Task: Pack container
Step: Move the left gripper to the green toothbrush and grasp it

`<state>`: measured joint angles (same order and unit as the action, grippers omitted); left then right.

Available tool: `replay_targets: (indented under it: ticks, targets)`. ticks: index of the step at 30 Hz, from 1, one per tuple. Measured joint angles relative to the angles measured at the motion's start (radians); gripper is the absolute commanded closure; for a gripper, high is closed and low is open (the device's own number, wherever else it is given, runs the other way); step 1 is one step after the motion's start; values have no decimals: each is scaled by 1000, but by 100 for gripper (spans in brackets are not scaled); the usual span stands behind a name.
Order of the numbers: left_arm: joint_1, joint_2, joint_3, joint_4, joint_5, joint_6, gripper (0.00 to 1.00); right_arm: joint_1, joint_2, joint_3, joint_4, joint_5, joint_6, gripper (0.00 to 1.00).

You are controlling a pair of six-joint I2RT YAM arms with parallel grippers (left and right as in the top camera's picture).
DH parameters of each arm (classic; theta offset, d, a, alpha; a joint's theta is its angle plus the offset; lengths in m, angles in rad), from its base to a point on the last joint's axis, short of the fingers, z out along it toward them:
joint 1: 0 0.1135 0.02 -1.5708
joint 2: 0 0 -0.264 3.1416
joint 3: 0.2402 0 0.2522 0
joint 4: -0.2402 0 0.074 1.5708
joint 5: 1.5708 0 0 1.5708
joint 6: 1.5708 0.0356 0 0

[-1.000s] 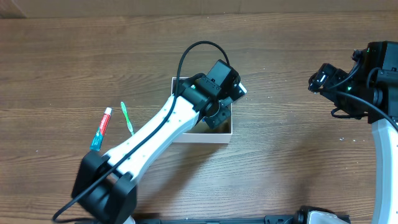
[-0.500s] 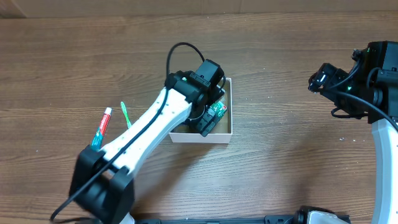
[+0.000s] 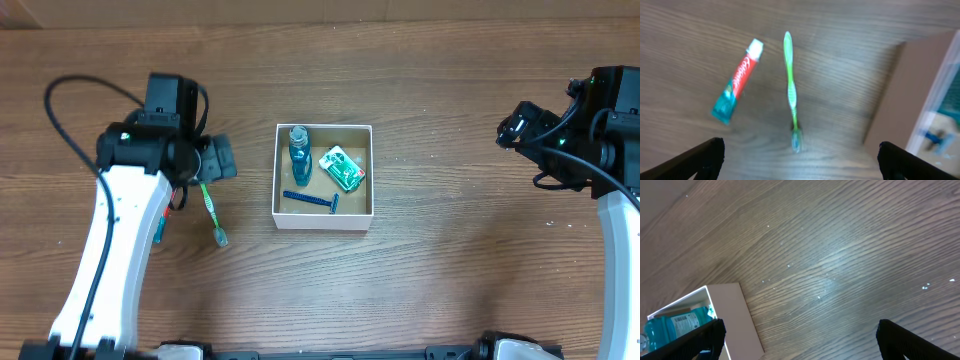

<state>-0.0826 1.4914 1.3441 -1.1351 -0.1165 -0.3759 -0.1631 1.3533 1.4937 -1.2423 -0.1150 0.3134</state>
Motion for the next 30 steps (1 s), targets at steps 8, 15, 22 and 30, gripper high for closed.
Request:
replay_targets:
  ticks: [8,15,22,30]
  targets:
    - [40,226,-258,231,97,-45,0,0,0,0,1,0,0,1]
    - [40,333,-259,335,106,-57,7,0,0,0,1,0,0,1]
    - [40,343,-259,336,113,-69,76,0,0,0,0,0,0,1]
    - [40,343,-259,303,129,-71,96,0,0,0,-1,0,0,1]
